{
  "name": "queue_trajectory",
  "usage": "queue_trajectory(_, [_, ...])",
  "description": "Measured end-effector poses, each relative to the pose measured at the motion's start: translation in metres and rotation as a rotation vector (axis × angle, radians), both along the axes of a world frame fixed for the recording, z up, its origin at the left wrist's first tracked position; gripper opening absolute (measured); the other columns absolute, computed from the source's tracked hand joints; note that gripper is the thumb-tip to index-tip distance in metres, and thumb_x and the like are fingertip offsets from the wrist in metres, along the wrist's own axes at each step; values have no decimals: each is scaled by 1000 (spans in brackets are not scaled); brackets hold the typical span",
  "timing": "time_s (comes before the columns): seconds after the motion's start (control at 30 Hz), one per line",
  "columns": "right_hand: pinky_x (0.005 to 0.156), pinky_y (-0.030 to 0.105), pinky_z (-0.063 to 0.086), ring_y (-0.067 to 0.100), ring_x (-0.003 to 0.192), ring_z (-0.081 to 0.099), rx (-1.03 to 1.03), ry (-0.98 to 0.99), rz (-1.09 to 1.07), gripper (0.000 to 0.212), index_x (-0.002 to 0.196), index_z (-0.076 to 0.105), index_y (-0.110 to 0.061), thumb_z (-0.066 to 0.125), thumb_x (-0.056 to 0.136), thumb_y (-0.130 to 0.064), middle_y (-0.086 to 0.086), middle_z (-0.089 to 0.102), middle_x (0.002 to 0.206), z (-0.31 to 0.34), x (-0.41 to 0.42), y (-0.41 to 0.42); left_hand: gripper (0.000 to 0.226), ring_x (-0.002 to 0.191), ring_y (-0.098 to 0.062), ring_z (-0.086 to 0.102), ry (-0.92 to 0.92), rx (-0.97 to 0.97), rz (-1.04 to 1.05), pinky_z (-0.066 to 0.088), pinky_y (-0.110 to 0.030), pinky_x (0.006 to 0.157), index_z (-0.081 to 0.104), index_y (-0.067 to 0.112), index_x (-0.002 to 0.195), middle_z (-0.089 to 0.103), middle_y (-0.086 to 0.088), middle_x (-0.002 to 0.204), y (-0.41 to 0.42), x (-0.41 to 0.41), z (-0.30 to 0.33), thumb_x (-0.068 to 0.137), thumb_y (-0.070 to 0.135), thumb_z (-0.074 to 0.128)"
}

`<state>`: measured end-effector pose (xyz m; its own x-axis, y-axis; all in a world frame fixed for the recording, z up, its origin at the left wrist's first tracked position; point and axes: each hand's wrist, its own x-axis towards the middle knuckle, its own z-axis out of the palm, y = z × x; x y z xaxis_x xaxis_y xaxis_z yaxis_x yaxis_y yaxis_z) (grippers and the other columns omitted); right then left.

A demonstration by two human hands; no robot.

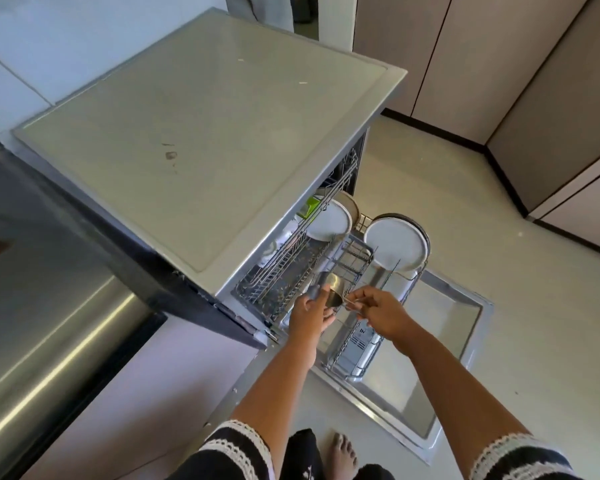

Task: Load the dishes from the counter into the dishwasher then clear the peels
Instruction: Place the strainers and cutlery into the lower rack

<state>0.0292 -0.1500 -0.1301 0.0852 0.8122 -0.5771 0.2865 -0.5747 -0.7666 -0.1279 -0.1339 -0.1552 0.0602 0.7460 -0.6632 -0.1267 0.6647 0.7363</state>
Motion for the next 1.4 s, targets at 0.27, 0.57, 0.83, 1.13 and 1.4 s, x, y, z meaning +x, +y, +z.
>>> queue_trajectory(0.27, [85,40,52,26,90,65,68,-2,-23,23,92,71,-23,57,92,-4,9,72,94,-137,-2,15,63,105,-22,64,-29,50,47,54,-23,80,49,15,130,59,-16,121,21,0,-138,79,43,72])
queue_trajectory(0.57, [65,16,42,10,78,57,218,-25,21,22,99,70,-15,52,95,-2,-5,65,84,-265,-33,54,55,106,-17,63,-46,212,156,50,-35,94,51,23,126,62,-6,121,61,3,-271,79,32,78])
queue_trajectory(0.83, [71,30,45,23,83,61,544,-231,131,30,101,68,-14,47,92,5,5,69,89,-355,-78,117,25,99,-27,67,-20,397,272,53,-41,91,64,8,107,71,-14,104,123,-12,-366,85,19,68])
queue_trajectory(1.13, [57,24,25,20,72,50,738,-407,130,23,92,67,-3,46,89,4,14,68,90,-391,-130,139,12,86,-25,66,-17,436,332,53,-36,74,63,10,89,69,-12,92,144,-40,-392,95,14,54])
queue_trajectory(1.4, [57,24,33,20,69,50,723,-543,199,22,83,63,-4,45,90,6,14,66,87,-399,-145,145,14,67,-20,59,-25,363,428,44,-26,53,62,7,83,62,-8,75,147,-54,-392,94,7,53])
